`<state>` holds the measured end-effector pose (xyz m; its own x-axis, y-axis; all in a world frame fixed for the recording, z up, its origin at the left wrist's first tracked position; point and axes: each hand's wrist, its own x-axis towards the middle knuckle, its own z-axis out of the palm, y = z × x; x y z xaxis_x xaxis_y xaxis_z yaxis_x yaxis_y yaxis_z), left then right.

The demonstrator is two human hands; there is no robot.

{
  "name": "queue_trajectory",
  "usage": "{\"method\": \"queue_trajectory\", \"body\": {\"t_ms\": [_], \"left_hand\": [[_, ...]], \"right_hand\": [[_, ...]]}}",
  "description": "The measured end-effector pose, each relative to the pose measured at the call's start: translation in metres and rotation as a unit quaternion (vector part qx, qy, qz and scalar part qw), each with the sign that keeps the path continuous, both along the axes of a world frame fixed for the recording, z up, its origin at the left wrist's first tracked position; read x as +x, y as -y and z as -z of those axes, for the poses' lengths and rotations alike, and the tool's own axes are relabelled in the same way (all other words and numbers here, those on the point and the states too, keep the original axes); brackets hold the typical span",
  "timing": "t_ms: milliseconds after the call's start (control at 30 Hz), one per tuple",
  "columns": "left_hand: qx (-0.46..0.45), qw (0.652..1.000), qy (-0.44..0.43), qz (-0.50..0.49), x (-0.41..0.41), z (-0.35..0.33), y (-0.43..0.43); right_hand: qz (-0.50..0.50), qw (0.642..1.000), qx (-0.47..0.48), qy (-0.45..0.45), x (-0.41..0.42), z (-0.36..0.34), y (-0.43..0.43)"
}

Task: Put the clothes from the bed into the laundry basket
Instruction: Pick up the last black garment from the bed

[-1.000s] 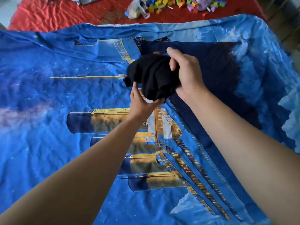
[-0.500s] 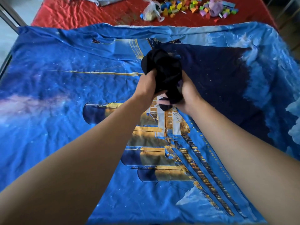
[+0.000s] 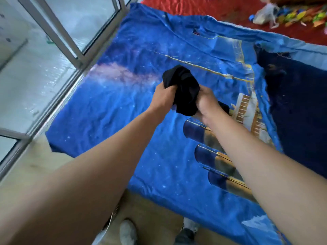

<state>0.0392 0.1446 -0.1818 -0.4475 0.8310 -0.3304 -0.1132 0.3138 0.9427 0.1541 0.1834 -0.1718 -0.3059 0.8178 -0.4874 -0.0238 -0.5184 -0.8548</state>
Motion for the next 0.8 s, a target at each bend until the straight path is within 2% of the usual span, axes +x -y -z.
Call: {"method": "queue_trajectory", "body": {"t_ms": [100,200,233,267,333,367,400,433,500,533,600,667,733,800], "left_hand": [[0.011,0.998,-0.006,-0.062,-0.063,-0.005,0.06],[-0.01,0.99,0.026,-0.139,-0.132,-0.011,0.127],[-0.021,0.986,0.051,-0.159,-0.152,-0.014,0.149],[-0.022,0.981,0.088,-0.172,-0.166,-0.016,0.165],[0.009,0.968,0.17,-0.183,-0.195,-0.023,0.201],[0.028,0.961,0.208,-0.18,-0.209,-0.028,0.219],[0.039,0.955,0.236,-0.176,-0.224,-0.028,0.237],[0.037,0.953,0.242,-0.179,-0.237,-0.03,0.255],[0.002,0.958,0.2,-0.207,-0.264,-0.024,0.299],[-0.027,0.96,0.161,-0.228,-0.272,-0.018,0.317],[-0.091,0.958,0.076,-0.26,-0.288,-0.003,0.36],[-0.155,0.957,0.015,-0.244,-0.296,0.022,0.402],[-0.208,0.953,0.012,-0.22,-0.291,0.049,0.437],[-0.251,0.947,0.004,-0.201,-0.28,0.077,0.474]], "right_hand": [[-0.066,0.995,0.06,0.053,-0.064,0.002,0.042],[-0.147,0.986,0.049,0.061,-0.12,0.022,0.084],[-0.189,0.976,0.062,0.093,-0.138,0.033,0.098],[-0.244,0.953,0.091,0.157,-0.148,0.043,0.107],[-0.376,0.866,0.161,0.288,-0.177,0.063,0.136],[-0.4,0.848,0.164,0.308,-0.192,0.069,0.155],[-0.393,0.856,0.15,0.3,-0.206,0.072,0.174],[-0.361,0.887,0.112,0.265,-0.218,0.077,0.191],[-0.272,0.952,-0.039,0.135,-0.251,0.078,0.229],[-0.242,0.962,-0.106,0.068,-0.262,0.077,0.242],[-0.243,0.954,-0.177,-0.013,-0.287,0.078,0.274],[-0.299,0.928,-0.215,-0.056,-0.309,0.076,0.311],[-0.337,0.913,-0.226,-0.036,-0.322,0.08,0.344],[-0.355,0.911,-0.208,0.029,-0.332,0.095,0.378]]}}
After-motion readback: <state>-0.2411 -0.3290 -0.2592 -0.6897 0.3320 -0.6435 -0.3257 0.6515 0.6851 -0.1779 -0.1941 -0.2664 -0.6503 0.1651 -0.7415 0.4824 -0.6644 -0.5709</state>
